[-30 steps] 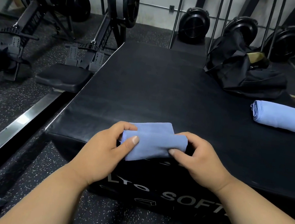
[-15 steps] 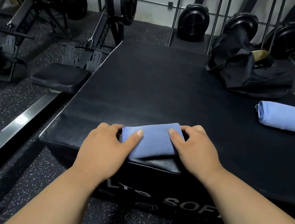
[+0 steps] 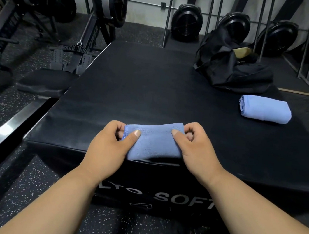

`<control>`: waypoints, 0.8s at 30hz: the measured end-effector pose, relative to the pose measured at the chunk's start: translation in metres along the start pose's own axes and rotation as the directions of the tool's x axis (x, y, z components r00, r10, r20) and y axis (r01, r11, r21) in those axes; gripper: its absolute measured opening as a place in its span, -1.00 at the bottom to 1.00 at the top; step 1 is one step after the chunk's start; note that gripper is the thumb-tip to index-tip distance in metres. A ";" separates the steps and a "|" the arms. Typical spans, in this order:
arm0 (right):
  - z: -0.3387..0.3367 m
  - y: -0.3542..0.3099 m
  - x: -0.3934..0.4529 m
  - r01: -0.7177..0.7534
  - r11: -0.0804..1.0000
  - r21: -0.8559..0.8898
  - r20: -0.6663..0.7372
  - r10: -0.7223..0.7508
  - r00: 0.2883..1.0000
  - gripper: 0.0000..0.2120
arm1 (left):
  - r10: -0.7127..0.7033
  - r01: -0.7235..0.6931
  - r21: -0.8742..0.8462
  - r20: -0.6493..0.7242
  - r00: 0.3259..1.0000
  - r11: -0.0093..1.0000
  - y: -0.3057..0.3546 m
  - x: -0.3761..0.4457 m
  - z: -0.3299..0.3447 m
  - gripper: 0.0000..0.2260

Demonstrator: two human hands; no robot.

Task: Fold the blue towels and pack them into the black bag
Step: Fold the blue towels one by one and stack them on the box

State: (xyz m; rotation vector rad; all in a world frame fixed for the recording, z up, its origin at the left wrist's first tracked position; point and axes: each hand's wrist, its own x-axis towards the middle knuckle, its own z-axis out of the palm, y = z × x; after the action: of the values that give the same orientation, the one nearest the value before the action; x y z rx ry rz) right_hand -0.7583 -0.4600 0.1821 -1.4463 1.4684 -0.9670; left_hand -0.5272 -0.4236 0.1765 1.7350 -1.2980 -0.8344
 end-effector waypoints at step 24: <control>-0.238 0.098 0.050 -0.060 0.988 0.145 -0.642 0.140 0.754 -0.65 | -0.018 0.049 -0.102 0.282 0.959 0.994 0.171 0.088 0.311 -0.74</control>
State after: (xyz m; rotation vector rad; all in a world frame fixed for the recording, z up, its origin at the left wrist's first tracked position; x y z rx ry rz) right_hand -1.0146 -0.5141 0.1721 -0.9560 1.9167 -1.5632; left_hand -0.8474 -0.6003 0.1798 1.5984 -1.3810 -1.1827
